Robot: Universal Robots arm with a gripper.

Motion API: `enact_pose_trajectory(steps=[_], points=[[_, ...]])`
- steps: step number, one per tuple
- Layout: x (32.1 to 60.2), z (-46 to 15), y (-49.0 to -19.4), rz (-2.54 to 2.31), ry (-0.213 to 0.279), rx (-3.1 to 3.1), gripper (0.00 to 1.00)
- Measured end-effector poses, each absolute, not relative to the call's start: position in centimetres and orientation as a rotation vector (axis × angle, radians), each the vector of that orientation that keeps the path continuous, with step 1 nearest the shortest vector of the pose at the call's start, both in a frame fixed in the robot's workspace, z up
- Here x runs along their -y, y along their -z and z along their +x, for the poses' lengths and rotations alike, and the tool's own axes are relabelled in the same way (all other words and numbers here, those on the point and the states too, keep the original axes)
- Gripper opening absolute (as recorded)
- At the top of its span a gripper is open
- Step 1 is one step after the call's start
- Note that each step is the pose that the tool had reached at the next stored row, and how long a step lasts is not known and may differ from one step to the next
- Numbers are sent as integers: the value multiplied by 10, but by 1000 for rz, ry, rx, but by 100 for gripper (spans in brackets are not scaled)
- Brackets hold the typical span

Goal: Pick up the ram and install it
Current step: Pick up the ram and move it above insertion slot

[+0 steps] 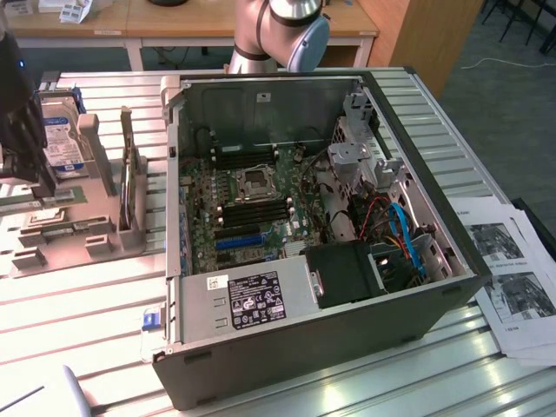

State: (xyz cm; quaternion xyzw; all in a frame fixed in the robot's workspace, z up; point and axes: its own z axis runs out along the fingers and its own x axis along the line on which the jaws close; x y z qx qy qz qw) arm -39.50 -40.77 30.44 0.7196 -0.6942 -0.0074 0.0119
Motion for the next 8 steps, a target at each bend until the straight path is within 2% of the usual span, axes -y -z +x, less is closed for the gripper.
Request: enact_pose_trajectory(steps=[8], points=[[408,-395,-325,2243,22,2164,11]])
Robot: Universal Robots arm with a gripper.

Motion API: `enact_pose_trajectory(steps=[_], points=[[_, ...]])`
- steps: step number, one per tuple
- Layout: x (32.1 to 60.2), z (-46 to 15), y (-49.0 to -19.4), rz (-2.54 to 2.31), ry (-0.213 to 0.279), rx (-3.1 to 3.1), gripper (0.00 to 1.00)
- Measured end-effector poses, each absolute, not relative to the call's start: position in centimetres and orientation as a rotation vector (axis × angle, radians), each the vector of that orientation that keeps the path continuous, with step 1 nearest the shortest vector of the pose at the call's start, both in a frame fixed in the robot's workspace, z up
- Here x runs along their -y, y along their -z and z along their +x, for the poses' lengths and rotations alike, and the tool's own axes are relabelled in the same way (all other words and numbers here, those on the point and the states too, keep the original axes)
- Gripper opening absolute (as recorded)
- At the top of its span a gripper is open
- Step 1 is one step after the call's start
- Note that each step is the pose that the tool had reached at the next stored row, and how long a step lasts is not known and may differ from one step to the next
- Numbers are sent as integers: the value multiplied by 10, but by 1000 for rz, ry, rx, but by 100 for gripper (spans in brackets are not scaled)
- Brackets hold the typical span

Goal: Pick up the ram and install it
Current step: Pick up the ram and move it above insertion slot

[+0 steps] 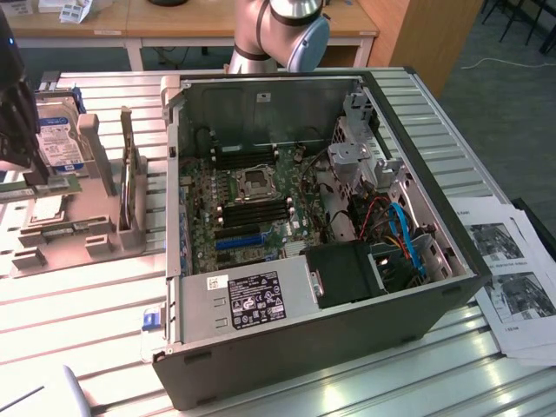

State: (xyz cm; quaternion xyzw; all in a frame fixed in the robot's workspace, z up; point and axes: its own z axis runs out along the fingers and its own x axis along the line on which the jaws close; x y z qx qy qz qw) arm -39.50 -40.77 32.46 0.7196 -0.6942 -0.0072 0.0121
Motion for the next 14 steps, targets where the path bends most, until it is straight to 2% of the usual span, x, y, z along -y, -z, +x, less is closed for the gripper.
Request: enact_pose_trajectory(steps=[14], points=[[408,-395,-359,2243,21,2164,11]])
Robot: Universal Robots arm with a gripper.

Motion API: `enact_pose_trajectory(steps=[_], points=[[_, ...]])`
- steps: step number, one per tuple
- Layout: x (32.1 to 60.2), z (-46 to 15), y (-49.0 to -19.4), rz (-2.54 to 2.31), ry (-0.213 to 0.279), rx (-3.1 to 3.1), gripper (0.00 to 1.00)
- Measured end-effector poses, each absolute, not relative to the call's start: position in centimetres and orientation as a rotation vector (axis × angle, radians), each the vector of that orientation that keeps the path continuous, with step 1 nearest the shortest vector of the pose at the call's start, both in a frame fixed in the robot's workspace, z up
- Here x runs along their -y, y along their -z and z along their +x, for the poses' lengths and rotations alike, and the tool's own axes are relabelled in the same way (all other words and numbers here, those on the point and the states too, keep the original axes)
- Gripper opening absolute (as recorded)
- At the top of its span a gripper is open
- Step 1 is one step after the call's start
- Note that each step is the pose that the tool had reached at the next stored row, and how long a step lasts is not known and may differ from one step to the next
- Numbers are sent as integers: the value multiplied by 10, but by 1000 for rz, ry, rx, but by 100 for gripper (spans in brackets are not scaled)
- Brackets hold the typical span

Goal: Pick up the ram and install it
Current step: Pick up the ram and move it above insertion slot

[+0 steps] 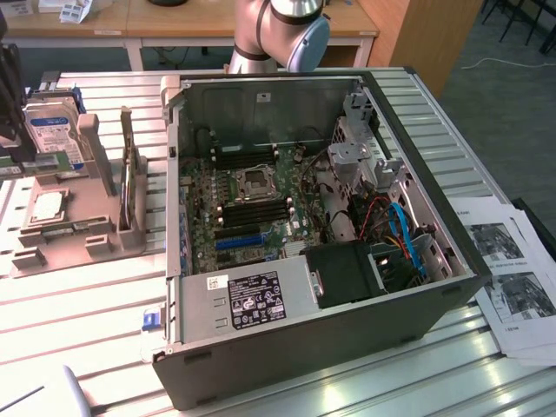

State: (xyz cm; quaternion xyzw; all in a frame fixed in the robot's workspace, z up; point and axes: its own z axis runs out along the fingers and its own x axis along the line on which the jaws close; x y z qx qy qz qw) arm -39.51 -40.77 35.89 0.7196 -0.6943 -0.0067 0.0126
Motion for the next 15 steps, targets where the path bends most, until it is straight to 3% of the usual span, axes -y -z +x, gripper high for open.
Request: enact_pose_trajectory(steps=[15], points=[[408,-395,-379,2243,20,2164,11]])
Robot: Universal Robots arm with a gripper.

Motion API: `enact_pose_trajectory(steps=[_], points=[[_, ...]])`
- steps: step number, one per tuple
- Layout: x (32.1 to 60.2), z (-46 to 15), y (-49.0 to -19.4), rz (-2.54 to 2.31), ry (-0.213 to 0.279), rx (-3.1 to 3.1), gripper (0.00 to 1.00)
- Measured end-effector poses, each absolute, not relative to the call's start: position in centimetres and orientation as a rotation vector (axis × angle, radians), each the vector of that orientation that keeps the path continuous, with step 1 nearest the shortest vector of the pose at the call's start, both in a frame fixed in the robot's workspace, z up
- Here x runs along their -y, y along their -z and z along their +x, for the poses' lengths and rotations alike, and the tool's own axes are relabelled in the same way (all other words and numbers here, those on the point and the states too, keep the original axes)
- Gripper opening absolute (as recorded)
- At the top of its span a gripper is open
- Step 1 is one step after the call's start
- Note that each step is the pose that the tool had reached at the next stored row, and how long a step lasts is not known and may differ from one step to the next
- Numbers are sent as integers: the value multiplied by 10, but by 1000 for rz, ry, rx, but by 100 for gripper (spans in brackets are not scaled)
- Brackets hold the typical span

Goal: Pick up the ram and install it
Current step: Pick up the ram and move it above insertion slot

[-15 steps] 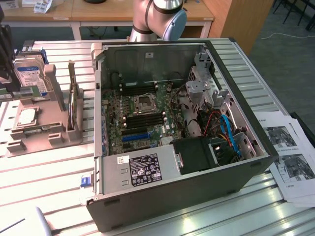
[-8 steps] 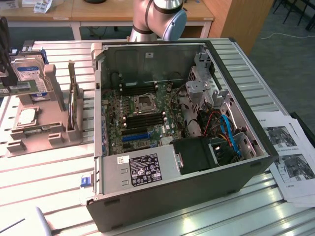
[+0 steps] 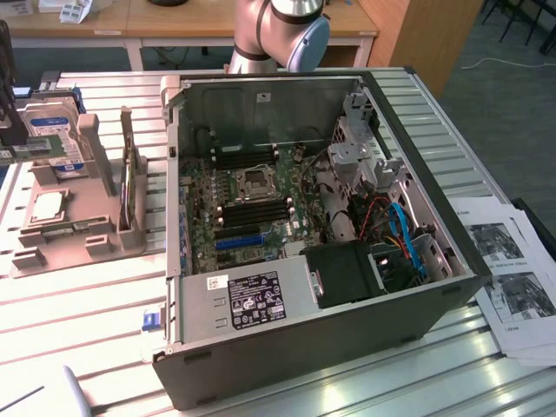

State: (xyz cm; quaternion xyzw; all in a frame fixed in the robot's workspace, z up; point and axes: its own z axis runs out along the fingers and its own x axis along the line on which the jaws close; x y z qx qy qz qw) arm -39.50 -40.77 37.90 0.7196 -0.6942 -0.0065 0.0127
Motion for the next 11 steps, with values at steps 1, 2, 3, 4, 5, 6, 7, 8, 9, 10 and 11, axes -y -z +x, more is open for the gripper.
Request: enact_pose_trajectory(steps=[1,2,3,4,5,6,7,8,9,10,11], points=[[408,-395,-379,2243,20,2164,11],[408,-395,-379,2242,20,2163,11],[408,-395,-379,2242,20,2163,11],[408,-395,-379,2242,20,2163,11],[408,-394,-379,2242,20,2163,11],[408,-393,-379,2242,20,2163,11],[408,-392,-379,2242,20,2163,11],[408,-391,-379,2242,20,2163,11],[408,-390,-379,2242,20,2163,11],[408,-390,-379,2242,20,2163,11],[408,-389,-379,2242,20,2163,11]])
